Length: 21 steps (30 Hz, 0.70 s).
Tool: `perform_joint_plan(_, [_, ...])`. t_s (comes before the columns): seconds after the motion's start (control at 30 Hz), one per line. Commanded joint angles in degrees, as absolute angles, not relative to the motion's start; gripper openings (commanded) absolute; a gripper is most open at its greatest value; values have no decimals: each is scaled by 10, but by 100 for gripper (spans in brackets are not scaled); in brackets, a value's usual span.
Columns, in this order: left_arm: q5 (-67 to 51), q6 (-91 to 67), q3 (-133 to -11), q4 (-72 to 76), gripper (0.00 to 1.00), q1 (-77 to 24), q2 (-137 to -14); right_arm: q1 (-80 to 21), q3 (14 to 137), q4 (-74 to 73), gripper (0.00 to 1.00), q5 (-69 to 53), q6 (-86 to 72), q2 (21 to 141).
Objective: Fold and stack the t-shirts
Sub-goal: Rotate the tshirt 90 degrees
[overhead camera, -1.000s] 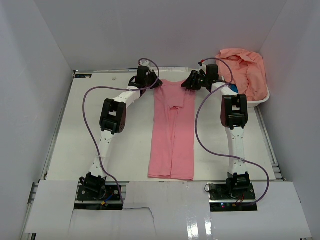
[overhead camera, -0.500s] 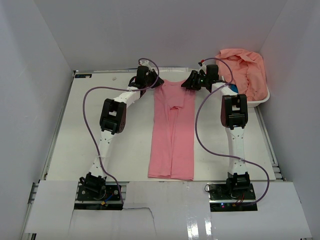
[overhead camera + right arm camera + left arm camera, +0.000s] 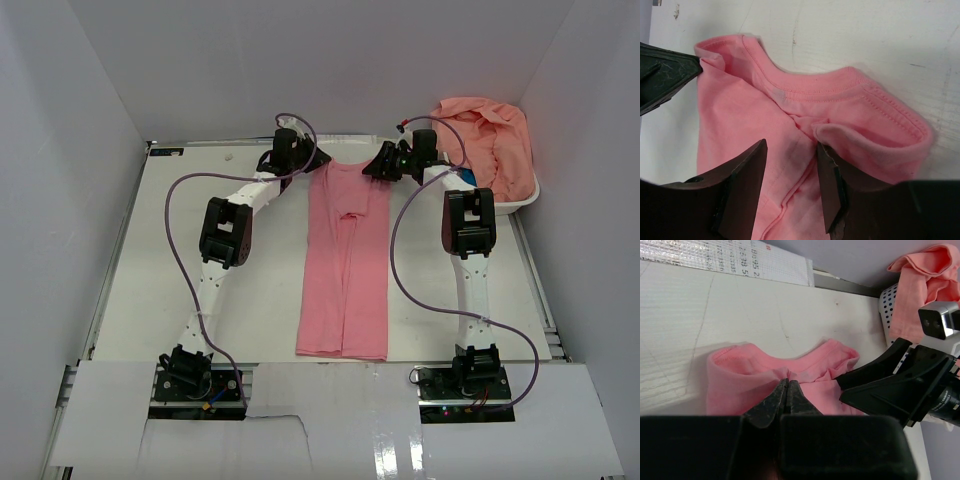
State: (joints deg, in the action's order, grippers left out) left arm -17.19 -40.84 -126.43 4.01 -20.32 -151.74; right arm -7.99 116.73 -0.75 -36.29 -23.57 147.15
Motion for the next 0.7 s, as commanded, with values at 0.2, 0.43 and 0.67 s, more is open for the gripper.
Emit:
perform_joint_plan(0.2, [-193,-430,-1301,38,32,-204,-1535,-84,1136,-78,51,-359,-226,1477])
perform_joint_plan(0.43, [-189,-413,-1313,18,63,-204,-1557,-85,1136,-78,51,-358,-227,1473])
perform_joint_plan(0.67, [-171,-396,-1292,34,70,-204,-1520,-85,1140,-77,51,-363,-228,1473])
